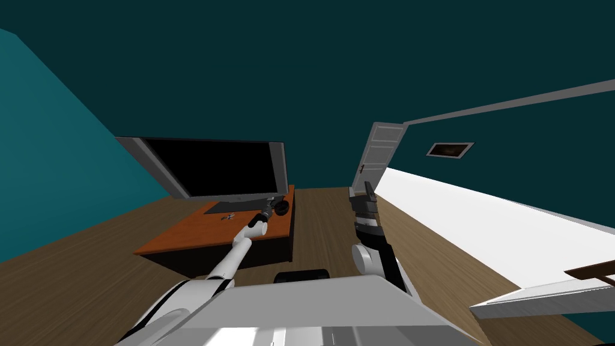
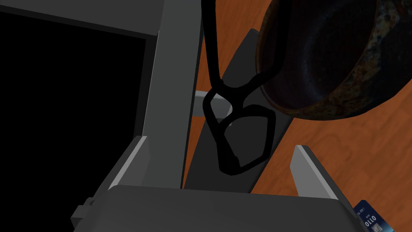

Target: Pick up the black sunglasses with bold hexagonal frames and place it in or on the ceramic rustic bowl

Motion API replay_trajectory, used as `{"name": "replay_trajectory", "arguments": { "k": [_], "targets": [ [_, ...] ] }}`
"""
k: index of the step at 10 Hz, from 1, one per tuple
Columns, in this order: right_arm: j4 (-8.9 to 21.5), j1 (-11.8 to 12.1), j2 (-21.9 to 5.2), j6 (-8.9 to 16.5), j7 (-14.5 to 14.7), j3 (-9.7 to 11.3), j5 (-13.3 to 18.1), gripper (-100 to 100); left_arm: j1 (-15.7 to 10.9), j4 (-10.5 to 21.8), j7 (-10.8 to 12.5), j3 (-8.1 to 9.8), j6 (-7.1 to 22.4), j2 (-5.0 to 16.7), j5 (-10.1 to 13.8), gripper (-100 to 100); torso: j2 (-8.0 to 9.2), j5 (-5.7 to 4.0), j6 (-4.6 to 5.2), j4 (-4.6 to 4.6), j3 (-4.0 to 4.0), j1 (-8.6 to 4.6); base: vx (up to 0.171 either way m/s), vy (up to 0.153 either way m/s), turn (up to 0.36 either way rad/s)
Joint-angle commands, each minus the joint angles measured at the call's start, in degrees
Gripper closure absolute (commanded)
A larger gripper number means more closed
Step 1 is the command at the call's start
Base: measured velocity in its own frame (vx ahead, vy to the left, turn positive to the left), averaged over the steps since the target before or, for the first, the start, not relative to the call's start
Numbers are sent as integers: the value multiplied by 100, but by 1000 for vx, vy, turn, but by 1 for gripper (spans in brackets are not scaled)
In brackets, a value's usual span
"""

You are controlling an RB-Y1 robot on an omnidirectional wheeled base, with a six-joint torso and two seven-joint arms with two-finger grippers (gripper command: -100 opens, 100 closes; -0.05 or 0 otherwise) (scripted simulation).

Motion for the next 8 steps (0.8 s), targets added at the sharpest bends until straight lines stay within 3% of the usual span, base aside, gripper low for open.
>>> {"name": "replay_trajectory", "arguments": {
  "k": [1,2,3,4,8],
  "targets": [
    [0,0,0,0,0,0,0,0,0,0,0,0,0,0,0,-100,0,0,0,0,0,0,0,0,0],
    [0,0,0,0,0,0,0,0,0,0,0,0,0,0,0,-100,1,0,0,0,0,0,0,0,0],
    [0,0,0,0,0,0,0,0,0,0,0,0,0,0,0,0,1,0,0,0,1,0,0,0,0],
    [0,0,0,0,0,0,0,0,-107,-95,19,6,198,89,36,-100,1,0,0,0,1,0,-35,-24,19],
    [0,-1,0,0,0,0,0,0,-321,-284,57,17,594,267,107,-100,22,-3,1,5,13,-14,-53,-34,16]
  ]
}}
